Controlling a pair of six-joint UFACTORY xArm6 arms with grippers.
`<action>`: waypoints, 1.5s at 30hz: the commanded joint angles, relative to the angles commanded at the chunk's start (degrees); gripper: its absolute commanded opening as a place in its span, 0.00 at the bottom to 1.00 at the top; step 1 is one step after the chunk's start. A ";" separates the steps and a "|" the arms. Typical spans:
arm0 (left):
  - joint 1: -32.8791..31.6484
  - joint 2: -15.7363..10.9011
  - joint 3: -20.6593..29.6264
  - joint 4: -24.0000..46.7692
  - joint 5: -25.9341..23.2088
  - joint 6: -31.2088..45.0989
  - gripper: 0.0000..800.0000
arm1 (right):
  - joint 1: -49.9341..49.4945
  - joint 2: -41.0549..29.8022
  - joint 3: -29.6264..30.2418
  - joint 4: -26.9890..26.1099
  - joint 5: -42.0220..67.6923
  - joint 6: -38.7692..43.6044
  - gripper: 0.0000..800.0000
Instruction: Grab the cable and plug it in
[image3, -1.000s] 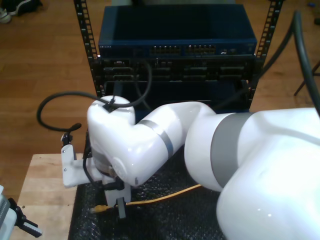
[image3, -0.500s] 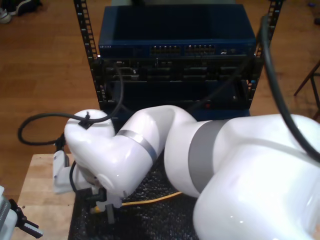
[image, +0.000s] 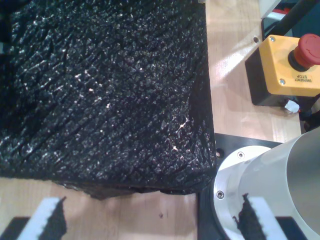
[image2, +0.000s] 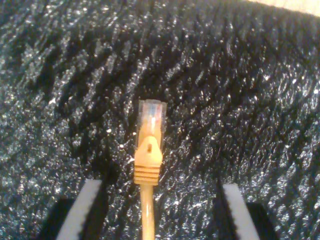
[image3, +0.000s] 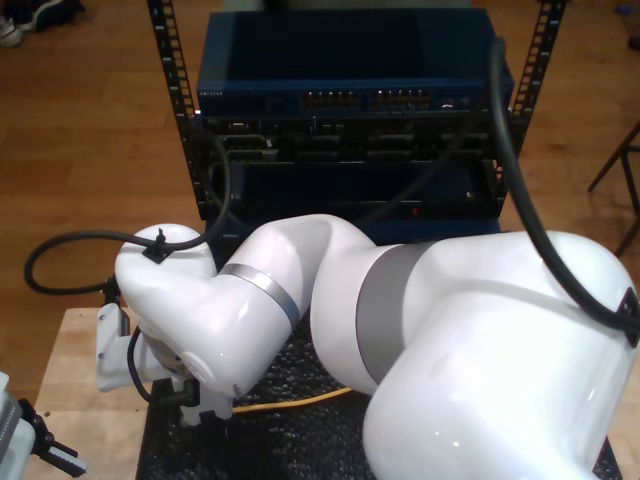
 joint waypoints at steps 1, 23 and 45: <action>0.00 0.00 0.00 0.00 0.00 0.00 1.00 | 0.00 0.00 0.00 0.00 0.00 0.09 0.61; 0.00 0.09 0.44 0.00 -0.26 0.00 1.00 | 0.09 0.18 -0.18 0.09 -0.09 0.26 0.41; 0.00 0.09 0.44 0.00 -0.18 0.09 1.00 | 0.09 0.53 -0.97 0.09 -0.09 0.18 0.04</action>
